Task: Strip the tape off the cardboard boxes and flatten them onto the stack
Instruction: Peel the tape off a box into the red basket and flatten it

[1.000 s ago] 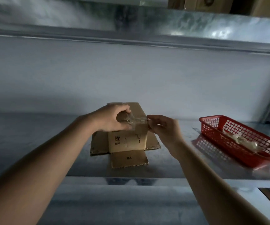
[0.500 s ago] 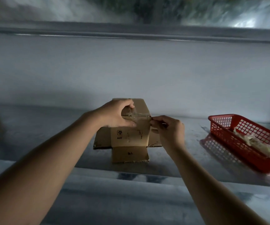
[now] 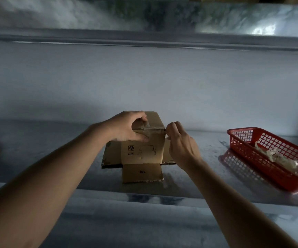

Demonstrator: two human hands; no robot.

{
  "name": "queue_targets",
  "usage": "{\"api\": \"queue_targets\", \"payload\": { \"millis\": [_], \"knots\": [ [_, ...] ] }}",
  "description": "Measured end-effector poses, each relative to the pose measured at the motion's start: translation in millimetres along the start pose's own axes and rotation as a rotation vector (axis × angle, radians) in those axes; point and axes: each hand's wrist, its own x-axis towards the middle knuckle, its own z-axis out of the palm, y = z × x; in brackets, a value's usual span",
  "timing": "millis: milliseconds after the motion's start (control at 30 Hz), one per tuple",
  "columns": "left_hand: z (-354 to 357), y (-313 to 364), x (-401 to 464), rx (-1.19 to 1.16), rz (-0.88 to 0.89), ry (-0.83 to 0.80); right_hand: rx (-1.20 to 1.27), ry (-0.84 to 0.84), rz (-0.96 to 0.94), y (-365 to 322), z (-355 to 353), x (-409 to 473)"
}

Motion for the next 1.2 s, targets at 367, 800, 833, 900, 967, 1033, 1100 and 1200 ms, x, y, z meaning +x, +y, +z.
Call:
{"api": "queue_targets", "payload": {
  "millis": [367, 800, 833, 900, 967, 1033, 1100, 1200],
  "knots": [
    [12, -3, 11, 0.026, 0.136, 0.050, 0.339, 0.034, 0.161, -3, -29, 20],
    [12, -9, 10, 0.043, 0.123, 0.019, 0.310, 0.005, 0.189, -8, -39, 28],
    [12, -10, 10, 0.052, 0.119, 0.023, 0.282, 0.017, 0.155, -9, -39, 29],
    [13, -10, 11, 0.078, 0.112, 0.034, 0.169, 0.020, 0.062, -12, -40, 32],
    [14, -9, 13, 0.110, 0.096, 0.035, 0.005, 0.013, -0.024, -22, -43, 31],
    [16, -7, 13, 0.131, 0.087, 0.034, -0.073, 0.070, -0.121, -33, -44, 32],
    [19, -6, 13, 0.125, 0.094, 0.047, -0.027, 0.124, -0.163, -43, -41, 33],
    [20, -4, 8, 0.101, 0.123, 0.089, 0.300, 0.139, 0.003, -40, -36, 32]
  ]
}}
